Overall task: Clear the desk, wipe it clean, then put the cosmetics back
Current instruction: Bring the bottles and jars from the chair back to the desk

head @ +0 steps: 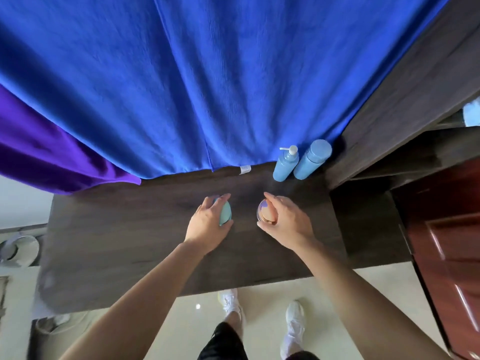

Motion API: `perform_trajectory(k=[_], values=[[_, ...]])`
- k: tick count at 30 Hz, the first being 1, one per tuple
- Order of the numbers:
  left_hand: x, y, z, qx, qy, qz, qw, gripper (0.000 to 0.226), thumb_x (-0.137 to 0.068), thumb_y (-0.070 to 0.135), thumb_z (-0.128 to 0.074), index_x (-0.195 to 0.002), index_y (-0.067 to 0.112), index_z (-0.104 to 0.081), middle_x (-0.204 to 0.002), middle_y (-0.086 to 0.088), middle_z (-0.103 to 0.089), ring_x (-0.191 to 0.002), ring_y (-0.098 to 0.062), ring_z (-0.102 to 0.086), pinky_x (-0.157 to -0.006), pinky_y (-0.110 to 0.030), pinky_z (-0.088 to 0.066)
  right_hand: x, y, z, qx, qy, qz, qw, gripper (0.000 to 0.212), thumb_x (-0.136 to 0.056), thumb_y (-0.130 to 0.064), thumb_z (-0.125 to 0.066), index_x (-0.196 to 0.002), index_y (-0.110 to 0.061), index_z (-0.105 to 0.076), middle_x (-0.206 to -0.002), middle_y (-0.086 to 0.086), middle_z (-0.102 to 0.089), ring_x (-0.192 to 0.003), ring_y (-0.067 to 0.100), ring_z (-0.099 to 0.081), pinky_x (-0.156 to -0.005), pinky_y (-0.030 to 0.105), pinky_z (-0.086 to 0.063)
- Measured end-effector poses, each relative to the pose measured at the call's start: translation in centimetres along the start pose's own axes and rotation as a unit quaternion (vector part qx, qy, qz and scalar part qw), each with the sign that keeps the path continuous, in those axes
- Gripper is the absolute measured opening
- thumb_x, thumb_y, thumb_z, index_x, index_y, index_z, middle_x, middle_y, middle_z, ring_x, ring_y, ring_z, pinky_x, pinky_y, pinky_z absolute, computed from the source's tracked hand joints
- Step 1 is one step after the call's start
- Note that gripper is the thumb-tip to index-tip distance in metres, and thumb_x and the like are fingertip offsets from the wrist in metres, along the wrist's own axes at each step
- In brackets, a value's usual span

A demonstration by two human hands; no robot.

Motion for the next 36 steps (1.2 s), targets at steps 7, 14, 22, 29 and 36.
perform_trajectory(k=[7, 14, 22, 29, 36], values=[[-2.4, -0.9, -0.7, 0.021, -0.008, 0.001, 1.000, 0.073, -0.085, 0.029, -0.071, -0.149, 0.034, -0.038, -0.136, -0.001, -0.047, -0.120, -0.027, -0.053, -0.097, -0.039, -0.049, -2.0, -0.3, -1.1, -0.002, -0.006, -0.029, 1.000, 0.078, -0.081, -0.048, -0.074, -0.148, -0.039, -0.036, -0.150, -0.006, -0.042, -0.136, 0.015, -0.044, -0.099, 0.038, -0.048], [0.9, -1.8, -0.9, 0.042, 0.087, -0.017, 0.995, 0.052, -0.088, 0.022, -0.072, -0.137, 0.020, -0.056, -0.146, -0.007, -0.046, -0.124, -0.031, -0.055, -0.090, -0.041, -0.052, 1.4, 0.8, -1.6, -0.014, 0.014, -0.034, 0.999, 0.073, -0.086, -0.045, -0.071, -0.149, -0.033, -0.037, -0.155, -0.004, -0.036, -0.140, 0.017, -0.039, -0.100, 0.037, -0.048], [0.5, -2.3, -0.9, 0.025, 0.118, -0.048, 0.992, 0.040, -0.089, 0.012, -0.071, -0.128, 0.014, -0.065, -0.141, -0.015, -0.054, -0.110, -0.036, -0.064, -0.079, -0.042, -0.056, 1.6, 1.2, -1.6, 0.013, 0.093, 0.036, 0.995, 0.042, -0.082, -0.033, -0.081, -0.122, -0.027, -0.070, -0.142, -0.003, -0.056, -0.123, 0.021, -0.057, -0.078, 0.038, -0.060], [-4.4, -1.0, -0.2, 0.001, 0.090, -0.058, 0.994, 0.041, -0.096, 0.019, -0.061, -0.137, 0.017, -0.058, -0.150, -0.009, -0.046, -0.126, -0.032, -0.055, -0.085, -0.045, -0.055, -5.1, -1.8, -0.3, 0.065, 0.073, 0.044, 0.994, 0.036, -0.096, -0.040, -0.062, -0.130, -0.029, -0.061, -0.155, -0.001, -0.042, -0.110, 0.030, -0.060, -0.073, 0.039, -0.057], [-5.3, 0.1, 0.8, -0.040, 0.074, -0.069, 0.994, 0.049, -0.096, 0.025, -0.059, -0.144, 0.021, -0.048, -0.158, -0.010, -0.031, -0.132, -0.035, -0.044, -0.091, -0.047, -0.050, -5.3, -2.8, 0.5, 0.083, 0.039, 0.021, 0.996, 0.052, -0.094, -0.034, -0.063, -0.142, -0.031, -0.045, -0.155, 0.002, -0.033, -0.120, 0.031, -0.055, -0.080, 0.044, -0.057]])
Point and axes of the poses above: each hand's wrist, its own x-axis away from the middle knuckle, its own z-axis out of the back of the hand, y = z × x, the point moved 2 cm from there along -x, towards the middle knuckle
